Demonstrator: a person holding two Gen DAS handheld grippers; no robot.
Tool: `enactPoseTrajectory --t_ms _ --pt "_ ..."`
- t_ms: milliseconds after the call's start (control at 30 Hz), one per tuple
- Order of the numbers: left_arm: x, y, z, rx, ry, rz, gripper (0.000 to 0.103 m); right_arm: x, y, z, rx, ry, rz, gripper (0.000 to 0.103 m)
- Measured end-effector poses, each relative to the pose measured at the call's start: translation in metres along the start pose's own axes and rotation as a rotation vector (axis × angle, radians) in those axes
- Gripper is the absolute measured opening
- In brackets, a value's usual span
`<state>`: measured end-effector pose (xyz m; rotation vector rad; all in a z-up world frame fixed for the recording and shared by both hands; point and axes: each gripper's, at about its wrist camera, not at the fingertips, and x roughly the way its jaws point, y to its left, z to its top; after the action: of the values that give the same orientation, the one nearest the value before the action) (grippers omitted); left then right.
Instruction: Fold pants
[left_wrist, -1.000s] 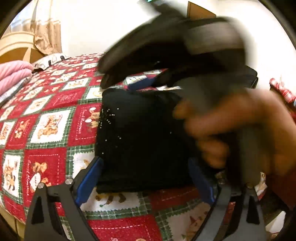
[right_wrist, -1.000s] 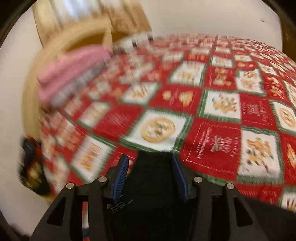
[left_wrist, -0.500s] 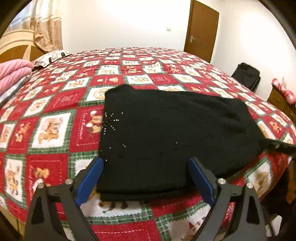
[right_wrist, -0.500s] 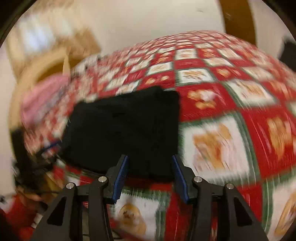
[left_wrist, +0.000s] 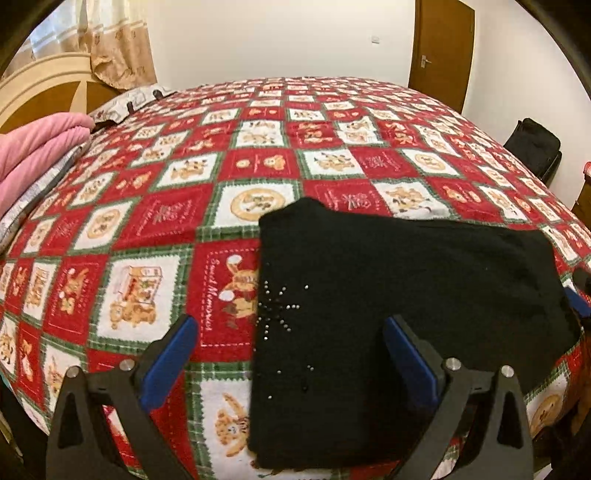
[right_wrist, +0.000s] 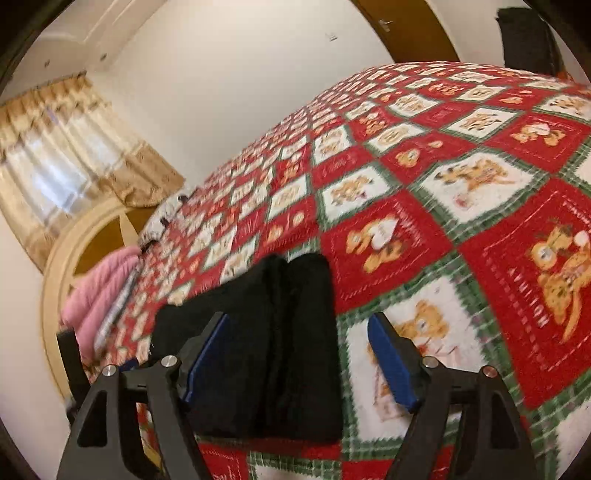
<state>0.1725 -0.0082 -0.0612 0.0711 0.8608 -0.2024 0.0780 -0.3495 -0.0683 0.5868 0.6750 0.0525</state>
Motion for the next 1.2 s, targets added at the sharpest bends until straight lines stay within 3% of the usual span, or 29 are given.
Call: enactPoseTrajectory --t_ms 100,400,533,600,700,800,933,1000,1200 --pt "0.005 0.001 -0.003 -0.011 0.006 -0.01 0.103 0.009 0.011 -0.008 -0.042 0.048 -0.038 0.079" --pt "0.011 0.013 -0.004 -0.124 0.049 -0.106 0.103 0.019 0.031 -0.024 -0.04 0.098 -0.011 0.082" --pt "0.002 0.02 -0.003 -0.148 0.018 -0.153 0.102 0.009 0.023 -0.018 0.002 0.095 0.031 0.082" --pt "-0.003 0.025 -0.001 -0.163 -0.014 -0.148 0.103 0.0 0.017 -0.014 0.019 0.062 0.01 0.082" --pt "0.001 0.025 0.004 -0.154 -0.007 -0.167 0.103 -0.011 0.011 -0.008 -0.01 -0.003 -0.079 0.082" --pt "0.016 0.017 0.004 -0.132 0.045 -0.193 0.103 0.001 0.005 -0.006 0.02 0.058 -0.057 0.082" --pt "0.015 0.011 0.0 -0.12 0.028 -0.171 0.103 0.017 0.019 -0.018 0.028 0.172 0.067 0.082" --pt "0.013 0.011 -0.002 -0.131 0.037 -0.191 0.102 0.019 0.028 -0.023 -0.016 0.164 0.022 0.082" --pt "0.013 -0.01 -0.004 -0.074 0.041 -0.21 0.101 0.022 0.024 -0.026 -0.013 0.159 0.02 0.082"
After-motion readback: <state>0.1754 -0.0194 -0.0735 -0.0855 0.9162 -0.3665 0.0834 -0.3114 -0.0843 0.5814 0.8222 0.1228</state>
